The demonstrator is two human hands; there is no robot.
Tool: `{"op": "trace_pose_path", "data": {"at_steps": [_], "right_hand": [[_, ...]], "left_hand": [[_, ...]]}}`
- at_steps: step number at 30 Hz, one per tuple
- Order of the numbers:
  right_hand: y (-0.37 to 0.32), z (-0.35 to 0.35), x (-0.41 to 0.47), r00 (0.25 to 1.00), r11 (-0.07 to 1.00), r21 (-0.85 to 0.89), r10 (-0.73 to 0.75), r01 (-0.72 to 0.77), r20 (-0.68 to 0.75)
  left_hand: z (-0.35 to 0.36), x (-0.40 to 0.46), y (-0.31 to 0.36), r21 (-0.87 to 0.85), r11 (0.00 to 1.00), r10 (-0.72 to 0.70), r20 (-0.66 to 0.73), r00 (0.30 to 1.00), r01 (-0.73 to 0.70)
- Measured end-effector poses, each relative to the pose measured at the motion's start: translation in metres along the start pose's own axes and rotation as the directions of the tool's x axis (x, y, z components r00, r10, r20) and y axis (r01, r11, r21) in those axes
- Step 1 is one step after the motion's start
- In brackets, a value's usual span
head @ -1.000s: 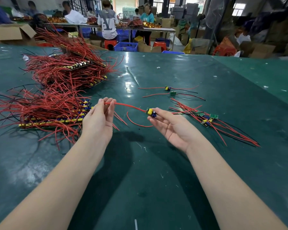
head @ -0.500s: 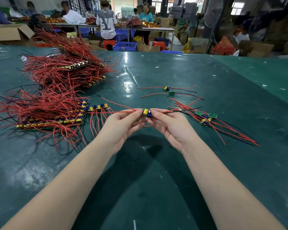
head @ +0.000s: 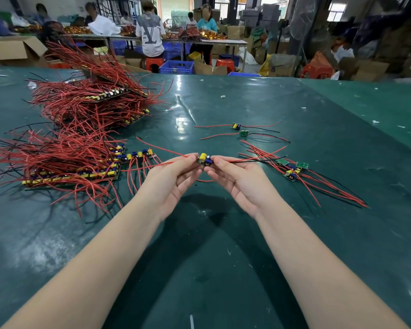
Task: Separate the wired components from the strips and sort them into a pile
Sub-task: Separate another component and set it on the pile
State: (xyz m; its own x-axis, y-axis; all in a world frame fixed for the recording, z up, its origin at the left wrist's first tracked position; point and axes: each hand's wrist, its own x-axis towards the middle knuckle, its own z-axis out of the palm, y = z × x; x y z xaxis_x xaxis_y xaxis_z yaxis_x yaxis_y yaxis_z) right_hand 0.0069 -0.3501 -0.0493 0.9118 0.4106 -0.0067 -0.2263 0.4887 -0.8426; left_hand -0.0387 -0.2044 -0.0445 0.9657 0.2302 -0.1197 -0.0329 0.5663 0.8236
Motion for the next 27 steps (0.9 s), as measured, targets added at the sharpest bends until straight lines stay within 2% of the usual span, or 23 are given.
{"op": "trace_pose_path", "data": {"at_steps": [9, 16, 19, 22, 25, 27], "right_hand": [[0.0007, -0.0016, 0.0014, 1.000, 0.997, -0.075, 0.031, -0.031, 0.002], [0.0045, -0.0017, 0.0000, 0.999, 0.988, -0.143, 0.052, -0.052, -0.007], [0.0033, -0.0018, -0.0007, 1.000, 0.986, -0.166, 0.029, -0.029, -0.001], [0.0034, -0.0012, -0.0028, 0.998, 0.941, -0.334, -0.056, 0.061, 0.024], [0.0043, -0.0004, -0.0041, 0.983, 0.801, -0.571, -0.168, 0.181, 0.075], [0.0048, -0.0010, -0.0043, 0.976, 0.765, -0.608, -0.194, 0.213, 0.097]], "left_hand": [[0.0006, -0.0011, -0.0012, 0.165, 0.980, 0.119, -0.057, 0.991, -0.108], [-0.0012, -0.0015, 0.0009, 0.222, 0.973, 0.069, -0.046, 0.997, -0.057], [-0.0019, -0.0001, 0.0022, 0.186, 0.982, 0.040, -0.070, 0.997, -0.027], [-0.0020, 0.0010, 0.0035, 0.128, 0.991, -0.033, -0.125, 0.992, 0.049], [-0.0033, 0.0018, 0.0056, 0.069, 0.984, -0.148, -0.181, 0.972, 0.163], [-0.0042, 0.0020, 0.0064, 0.034, 0.977, -0.200, -0.187, 0.962, 0.210]]}}
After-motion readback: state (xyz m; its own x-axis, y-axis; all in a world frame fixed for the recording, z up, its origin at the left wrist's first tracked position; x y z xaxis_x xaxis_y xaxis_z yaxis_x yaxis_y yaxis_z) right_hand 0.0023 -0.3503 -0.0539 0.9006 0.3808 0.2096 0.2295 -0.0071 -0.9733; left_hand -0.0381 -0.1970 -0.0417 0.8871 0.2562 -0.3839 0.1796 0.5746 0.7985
